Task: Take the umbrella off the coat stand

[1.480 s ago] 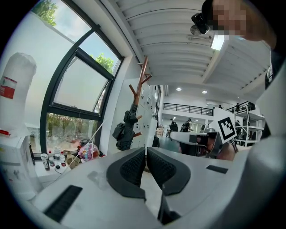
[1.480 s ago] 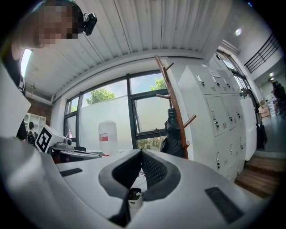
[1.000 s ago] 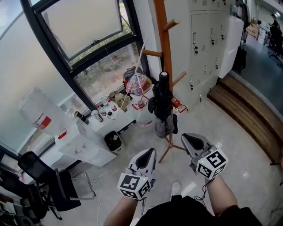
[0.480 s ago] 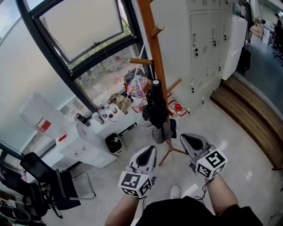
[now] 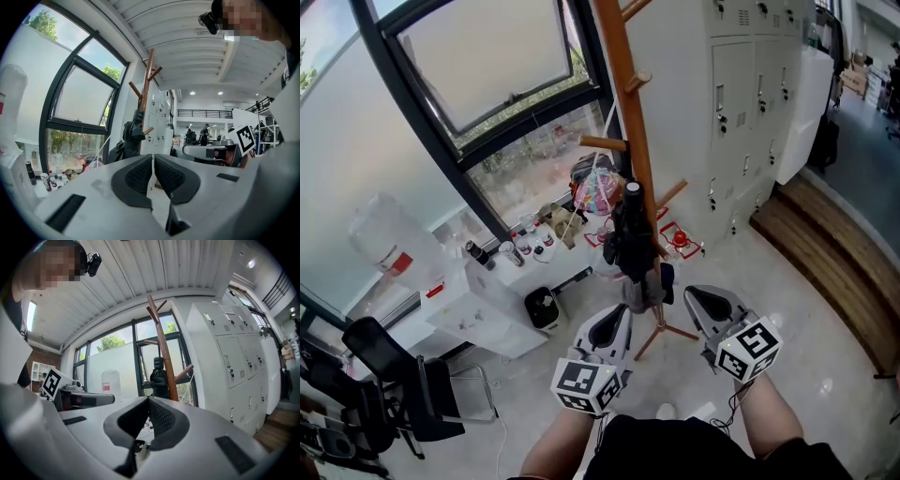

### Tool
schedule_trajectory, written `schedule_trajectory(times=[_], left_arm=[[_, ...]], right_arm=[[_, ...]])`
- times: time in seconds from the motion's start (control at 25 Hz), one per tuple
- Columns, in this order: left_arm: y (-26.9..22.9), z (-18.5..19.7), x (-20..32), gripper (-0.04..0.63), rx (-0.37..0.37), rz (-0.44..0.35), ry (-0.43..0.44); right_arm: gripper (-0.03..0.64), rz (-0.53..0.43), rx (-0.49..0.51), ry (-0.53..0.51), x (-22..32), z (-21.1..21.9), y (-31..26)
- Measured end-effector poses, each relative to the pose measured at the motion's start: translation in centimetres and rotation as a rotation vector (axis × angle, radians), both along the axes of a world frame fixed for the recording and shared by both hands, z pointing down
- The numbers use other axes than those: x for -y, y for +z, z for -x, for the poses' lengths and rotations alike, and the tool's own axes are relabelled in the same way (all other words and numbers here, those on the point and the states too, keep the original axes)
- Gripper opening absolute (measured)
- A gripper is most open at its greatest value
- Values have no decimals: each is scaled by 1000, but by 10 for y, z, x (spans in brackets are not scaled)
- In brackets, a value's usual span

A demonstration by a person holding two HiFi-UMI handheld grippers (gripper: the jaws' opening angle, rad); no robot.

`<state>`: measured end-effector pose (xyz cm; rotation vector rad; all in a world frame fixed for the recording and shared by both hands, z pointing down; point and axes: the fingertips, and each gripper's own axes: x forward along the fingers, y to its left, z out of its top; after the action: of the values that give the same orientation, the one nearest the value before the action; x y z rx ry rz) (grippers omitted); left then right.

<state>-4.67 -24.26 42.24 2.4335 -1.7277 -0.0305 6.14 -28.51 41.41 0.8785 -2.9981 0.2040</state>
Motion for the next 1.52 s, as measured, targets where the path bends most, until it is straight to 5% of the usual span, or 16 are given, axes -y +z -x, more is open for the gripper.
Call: schedule_trajectory(times=[0.36,0.48,0.6,1.52], left_arm=[[-9,10,23,26,13,-29,26],[-9,11,36,237,48,-46,47],[-10,16,49,299,91,-58,53],[2,27,128,322,149,-25,181]], right_arm=[[54,-5,10,42,12,0,-1],[54,-6,12,77,20,-2,-2],[54,-6,10,102,28,0,-3],[54,5,-27,262,66,-4,-2]])
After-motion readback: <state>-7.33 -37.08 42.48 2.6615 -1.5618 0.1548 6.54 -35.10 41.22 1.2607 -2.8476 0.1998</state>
